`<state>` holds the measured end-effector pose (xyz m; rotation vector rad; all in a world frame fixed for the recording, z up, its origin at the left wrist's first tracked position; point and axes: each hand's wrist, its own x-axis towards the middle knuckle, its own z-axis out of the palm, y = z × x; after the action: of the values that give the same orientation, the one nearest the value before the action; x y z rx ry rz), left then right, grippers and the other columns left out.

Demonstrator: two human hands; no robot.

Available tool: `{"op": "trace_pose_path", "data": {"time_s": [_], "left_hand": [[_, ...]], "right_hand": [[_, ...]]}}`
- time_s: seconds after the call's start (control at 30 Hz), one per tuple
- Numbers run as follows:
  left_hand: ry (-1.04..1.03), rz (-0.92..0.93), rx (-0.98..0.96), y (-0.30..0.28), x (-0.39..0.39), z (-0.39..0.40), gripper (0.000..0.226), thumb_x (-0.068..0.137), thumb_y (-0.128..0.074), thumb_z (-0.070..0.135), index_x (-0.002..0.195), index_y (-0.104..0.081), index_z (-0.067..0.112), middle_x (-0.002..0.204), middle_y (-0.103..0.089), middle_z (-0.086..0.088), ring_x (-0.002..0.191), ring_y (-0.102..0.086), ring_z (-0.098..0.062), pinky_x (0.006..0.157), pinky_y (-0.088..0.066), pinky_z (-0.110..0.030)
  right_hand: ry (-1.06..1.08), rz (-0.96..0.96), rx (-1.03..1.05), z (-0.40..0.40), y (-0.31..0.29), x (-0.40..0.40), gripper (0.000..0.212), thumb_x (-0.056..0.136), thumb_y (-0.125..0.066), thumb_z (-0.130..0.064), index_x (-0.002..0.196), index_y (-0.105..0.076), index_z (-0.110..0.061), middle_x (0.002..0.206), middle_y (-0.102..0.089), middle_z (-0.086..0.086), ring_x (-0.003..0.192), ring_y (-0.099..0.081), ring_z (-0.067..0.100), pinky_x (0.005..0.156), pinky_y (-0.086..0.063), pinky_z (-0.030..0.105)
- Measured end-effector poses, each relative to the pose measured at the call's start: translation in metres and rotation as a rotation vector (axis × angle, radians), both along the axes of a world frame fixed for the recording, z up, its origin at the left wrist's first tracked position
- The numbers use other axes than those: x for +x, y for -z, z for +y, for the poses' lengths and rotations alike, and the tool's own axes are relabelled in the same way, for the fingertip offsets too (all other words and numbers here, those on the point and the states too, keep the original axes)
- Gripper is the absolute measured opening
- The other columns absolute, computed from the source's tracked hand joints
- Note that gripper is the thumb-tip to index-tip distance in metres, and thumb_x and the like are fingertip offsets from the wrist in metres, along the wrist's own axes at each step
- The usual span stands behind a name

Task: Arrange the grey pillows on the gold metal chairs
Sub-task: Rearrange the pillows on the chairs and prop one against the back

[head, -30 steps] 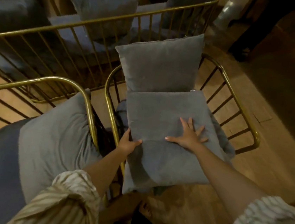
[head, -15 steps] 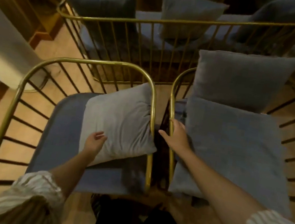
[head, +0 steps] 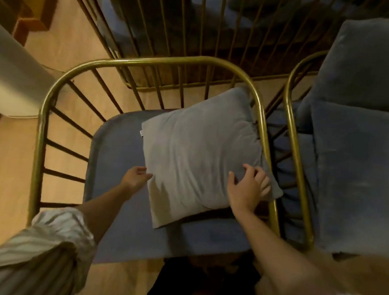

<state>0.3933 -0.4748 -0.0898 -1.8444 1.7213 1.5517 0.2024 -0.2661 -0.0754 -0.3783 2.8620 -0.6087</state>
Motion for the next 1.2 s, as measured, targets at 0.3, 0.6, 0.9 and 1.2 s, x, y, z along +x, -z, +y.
{"op": "trace_pose_path", "data": {"time_s": [0.3,0.6,0.9,1.2], "left_hand": [[-0.164,0.083,0.221,0.069,-0.020,-0.034,0.071,0.093,-0.054,0.055,0.143,-0.046,0.006,0.141,-0.053,-0.012,0.125,-0.053,-0.034,0.092,-0.042,-0.044],[-0.410,0.332,0.451,0.121,-0.022,-0.040,0.120,0.043,-0.077,0.081,0.140,-0.052,0.016,0.135,-0.063,-0.005,0.120,-0.060,-0.026,0.107,-0.045,-0.046],[-0.472,0.420,0.164,0.087,0.025,-0.051,0.092,0.057,-0.084,0.061,0.129,-0.059,0.010,0.118,-0.070,-0.004,0.104,-0.068,-0.024,0.095,-0.054,-0.044],[-0.410,0.342,0.062,0.067,0.136,-0.028,0.099,0.067,-0.084,0.052,0.147,-0.037,0.017,0.133,-0.056,0.001,0.120,-0.057,-0.023,0.098,-0.049,-0.041]], "right_hand": [[-0.084,0.068,-0.035,-0.041,0.021,-0.060,0.080,0.088,-0.058,-0.055,0.142,-0.038,0.000,0.142,-0.046,0.020,0.130,-0.040,0.036,0.111,-0.032,0.045],[0.010,0.012,0.126,-0.081,0.033,-0.089,0.072,0.098,-0.045,-0.046,0.149,-0.026,0.002,0.145,-0.042,0.027,0.130,-0.042,0.043,0.105,-0.037,0.049],[0.020,-0.157,-0.150,-0.062,0.040,-0.071,0.045,0.098,-0.047,-0.044,0.110,-0.068,-0.006,0.110,-0.069,0.021,0.101,-0.064,0.041,0.076,-0.048,0.040],[0.061,-0.346,-0.424,-0.010,0.090,0.044,0.039,0.100,-0.047,-0.039,0.100,-0.071,-0.008,0.097,-0.072,0.009,0.091,-0.065,0.024,0.076,-0.047,0.029]]}}
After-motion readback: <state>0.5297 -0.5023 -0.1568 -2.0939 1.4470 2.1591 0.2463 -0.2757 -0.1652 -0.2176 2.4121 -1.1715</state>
